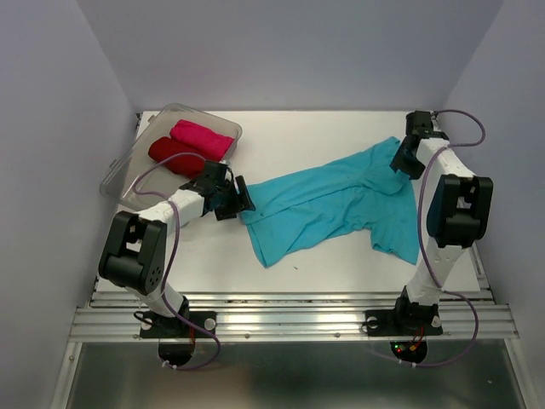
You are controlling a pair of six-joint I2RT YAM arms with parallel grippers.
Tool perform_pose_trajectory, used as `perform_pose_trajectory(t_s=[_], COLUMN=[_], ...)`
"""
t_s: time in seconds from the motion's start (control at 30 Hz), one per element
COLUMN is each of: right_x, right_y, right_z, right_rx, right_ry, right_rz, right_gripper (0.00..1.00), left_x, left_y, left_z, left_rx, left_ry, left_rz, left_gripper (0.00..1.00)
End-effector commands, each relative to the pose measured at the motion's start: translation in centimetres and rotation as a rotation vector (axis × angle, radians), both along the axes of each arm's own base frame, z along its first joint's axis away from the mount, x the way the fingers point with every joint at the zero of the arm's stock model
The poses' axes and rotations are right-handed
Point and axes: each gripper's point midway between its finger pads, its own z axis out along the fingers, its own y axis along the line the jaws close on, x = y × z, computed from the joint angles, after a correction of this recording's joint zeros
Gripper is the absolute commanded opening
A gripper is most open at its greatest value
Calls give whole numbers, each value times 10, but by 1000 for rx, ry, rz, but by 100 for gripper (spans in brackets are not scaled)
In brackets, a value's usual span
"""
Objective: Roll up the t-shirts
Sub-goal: Fold the T-shirt at the center of the board.
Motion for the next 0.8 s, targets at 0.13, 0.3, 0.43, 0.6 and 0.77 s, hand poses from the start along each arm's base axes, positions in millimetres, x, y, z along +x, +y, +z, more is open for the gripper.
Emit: perform_pose_trajectory(t_s=[0.13,0.3,0.43,0.6,0.77], right_x=[-7,-8,-20,-24,-24], right_y=[-24,12,33,46,50], right_z=[24,16,-8,-29,-40], right_rx=[-97,88,200,269,294], right_ry=[-121,-170,-158,-134,-119], right_rz=[-122,-48,-24,-17,-10], right_gripper=[65,61,60,56,50], left_x=[32,47,52,51,49], left_y=[10,-9,-23,-31,-31], left_z=[59,77,75,64,57], left_rx=[115,89,50,47,53], left_ry=[-161,-209,-199,-174,-157], left_rz=[15,-20,-37,-56,-60], left_gripper=[82,80,80,79,78])
